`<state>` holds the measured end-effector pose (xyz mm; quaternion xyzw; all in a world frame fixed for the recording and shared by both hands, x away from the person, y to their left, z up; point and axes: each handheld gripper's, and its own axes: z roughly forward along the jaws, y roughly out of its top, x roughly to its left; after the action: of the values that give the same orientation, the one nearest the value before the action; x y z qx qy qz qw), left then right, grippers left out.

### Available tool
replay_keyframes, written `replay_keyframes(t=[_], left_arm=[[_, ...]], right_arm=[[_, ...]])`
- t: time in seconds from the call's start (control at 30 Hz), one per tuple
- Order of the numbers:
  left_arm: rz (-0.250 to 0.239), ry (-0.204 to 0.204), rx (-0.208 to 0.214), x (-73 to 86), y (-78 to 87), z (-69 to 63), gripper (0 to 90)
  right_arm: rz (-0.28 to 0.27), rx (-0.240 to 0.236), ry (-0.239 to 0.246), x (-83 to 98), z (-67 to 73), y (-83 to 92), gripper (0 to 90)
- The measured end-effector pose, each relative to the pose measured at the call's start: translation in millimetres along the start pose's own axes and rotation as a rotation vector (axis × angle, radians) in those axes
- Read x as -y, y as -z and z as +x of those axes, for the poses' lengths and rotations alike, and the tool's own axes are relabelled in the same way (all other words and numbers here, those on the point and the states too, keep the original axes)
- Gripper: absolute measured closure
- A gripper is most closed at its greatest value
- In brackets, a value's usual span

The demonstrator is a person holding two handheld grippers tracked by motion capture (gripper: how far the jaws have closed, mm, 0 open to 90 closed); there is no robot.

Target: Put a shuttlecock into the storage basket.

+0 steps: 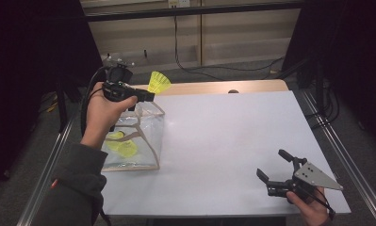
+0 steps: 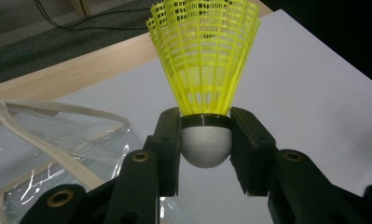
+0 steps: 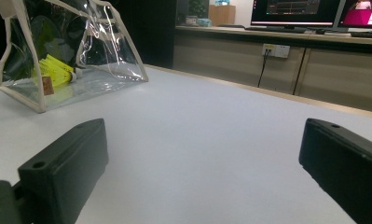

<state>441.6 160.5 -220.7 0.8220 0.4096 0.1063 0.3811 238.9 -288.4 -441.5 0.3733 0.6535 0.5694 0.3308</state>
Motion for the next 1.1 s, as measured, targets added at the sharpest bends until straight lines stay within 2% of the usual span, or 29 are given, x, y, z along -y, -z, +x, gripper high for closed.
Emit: replay_keyframes(t=[0.53,1.1], left_arm=[[-0.014,0.021,-0.027,3.5,8.7,10.5,64.9],[-0.013,0.028,-0.041,5.4,13.1,15.5,64.9]], right_arm=[[0.001,0.001,0.001,0.0,0.0,-0.1,1.1],[0.0,0.0,0.001,0.0,0.1,-0.4,1.2]])
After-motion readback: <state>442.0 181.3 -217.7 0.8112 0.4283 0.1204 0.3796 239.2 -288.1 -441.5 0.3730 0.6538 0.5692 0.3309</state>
